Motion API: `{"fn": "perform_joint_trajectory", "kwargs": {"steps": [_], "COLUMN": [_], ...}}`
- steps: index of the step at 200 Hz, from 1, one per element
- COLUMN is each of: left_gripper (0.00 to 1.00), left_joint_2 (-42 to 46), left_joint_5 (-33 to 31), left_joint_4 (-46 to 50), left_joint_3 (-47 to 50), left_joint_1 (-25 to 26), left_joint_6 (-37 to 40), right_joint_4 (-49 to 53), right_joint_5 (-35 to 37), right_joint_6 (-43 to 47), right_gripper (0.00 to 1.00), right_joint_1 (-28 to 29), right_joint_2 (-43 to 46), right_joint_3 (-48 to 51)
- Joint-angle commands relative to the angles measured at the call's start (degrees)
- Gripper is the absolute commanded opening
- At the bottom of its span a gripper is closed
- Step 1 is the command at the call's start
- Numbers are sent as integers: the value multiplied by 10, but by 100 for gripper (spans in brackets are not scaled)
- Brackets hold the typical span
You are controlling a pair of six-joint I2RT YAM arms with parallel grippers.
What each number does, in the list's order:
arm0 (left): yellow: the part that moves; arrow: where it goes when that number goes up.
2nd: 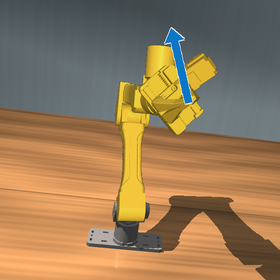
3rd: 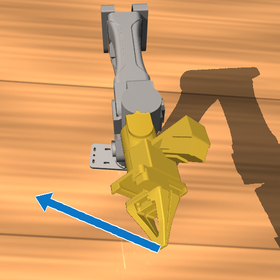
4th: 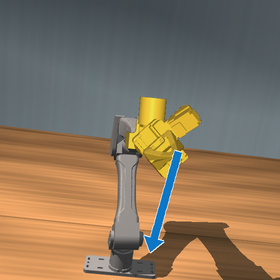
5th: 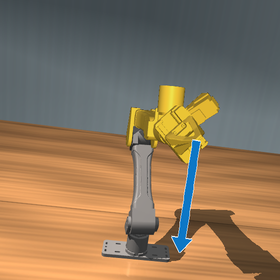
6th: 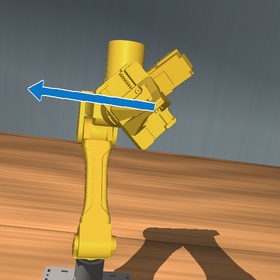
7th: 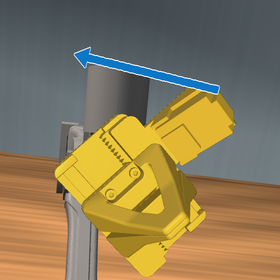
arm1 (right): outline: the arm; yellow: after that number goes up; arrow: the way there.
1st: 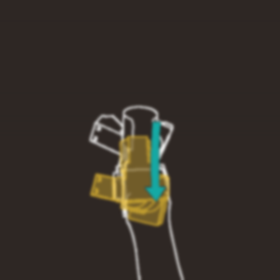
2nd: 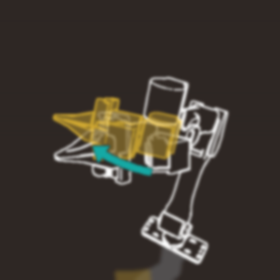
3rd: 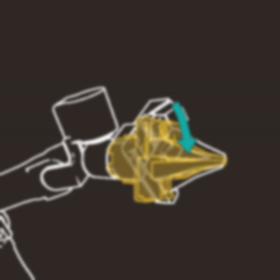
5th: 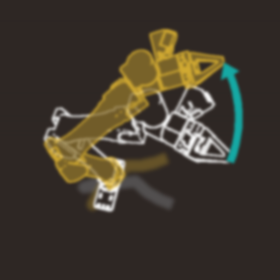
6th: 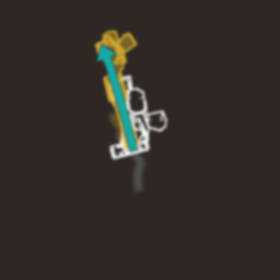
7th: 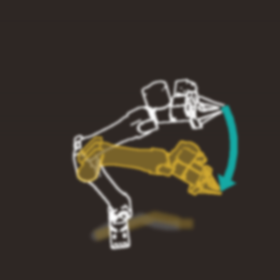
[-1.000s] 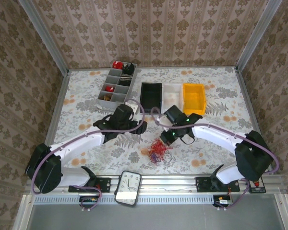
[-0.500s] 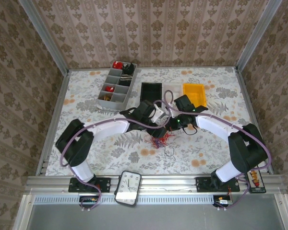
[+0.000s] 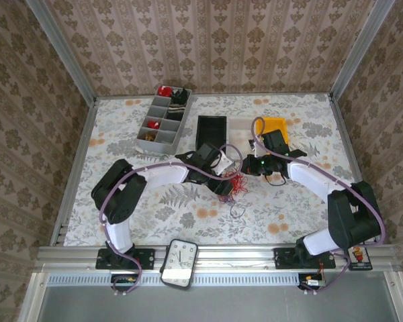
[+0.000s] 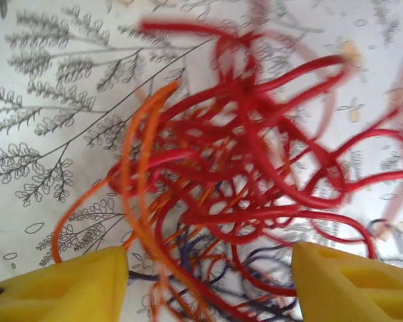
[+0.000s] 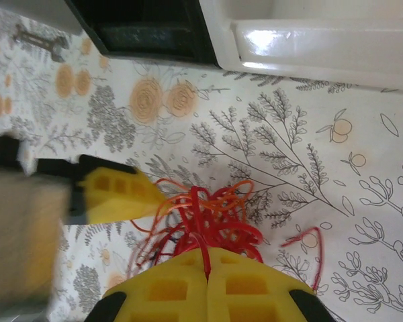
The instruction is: Untangle the cables
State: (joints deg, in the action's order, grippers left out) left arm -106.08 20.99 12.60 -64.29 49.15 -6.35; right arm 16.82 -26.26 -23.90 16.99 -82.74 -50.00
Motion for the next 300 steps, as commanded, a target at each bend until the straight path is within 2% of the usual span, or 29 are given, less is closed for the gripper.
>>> {"fn": "perform_joint_trajectory", "kwargs": {"steps": [1, 11, 37, 54, 79, 124, 142, 182, 240, 266, 300], "left_gripper": [60, 53, 16, 0, 0, 0, 0, 0, 0, 0, 0], "left_joint_2": [-36, -51, -77, -81, -72, -27, -7, 27, 51, 68, 80], "left_joint_5": [-11, -15, -20, -25, -46, -87, -100, -136, -205, -225, -248], "left_joint_4": [12, 15, 11, 3, -9, -48, -59, -56, -29, -25, -13], "left_joint_3": [-22, -30, -32, -24, -1, 71, 98, 139, 178, 198, 209], "left_joint_1": [-2, -1, -2, -2, -7, -39, -49, -58, -80, -98, -110], "left_joint_6": [2, 3, -3, -9, -20, -71, -85, -95, -135, -164, -176], "right_joint_4": [-30, -30, -26, -31, -39, 9, 30, 70, 117, 144, 165], "right_joint_5": [-26, -26, -14, 18, 90, 293, 339, 387, 389, 416, 449], "right_joint_6": [-25, -26, -40, -58, -87, -127, -139, -144, -168, -165, -153], "right_gripper": [0, 0, 0, 0, 0, 0, 0, 0, 0, 0, 0], "right_joint_1": [-10, -13, -25, -36, -59, -98, -120, -167, -232, -269, -281], "right_joint_2": [46, 59, 88, 114, 161, 255, 278, 290, 281, 276, 276], "right_joint_3": [9, 8, 6, 11, 24, 36, 35, 26, 25, 16, 9]}}
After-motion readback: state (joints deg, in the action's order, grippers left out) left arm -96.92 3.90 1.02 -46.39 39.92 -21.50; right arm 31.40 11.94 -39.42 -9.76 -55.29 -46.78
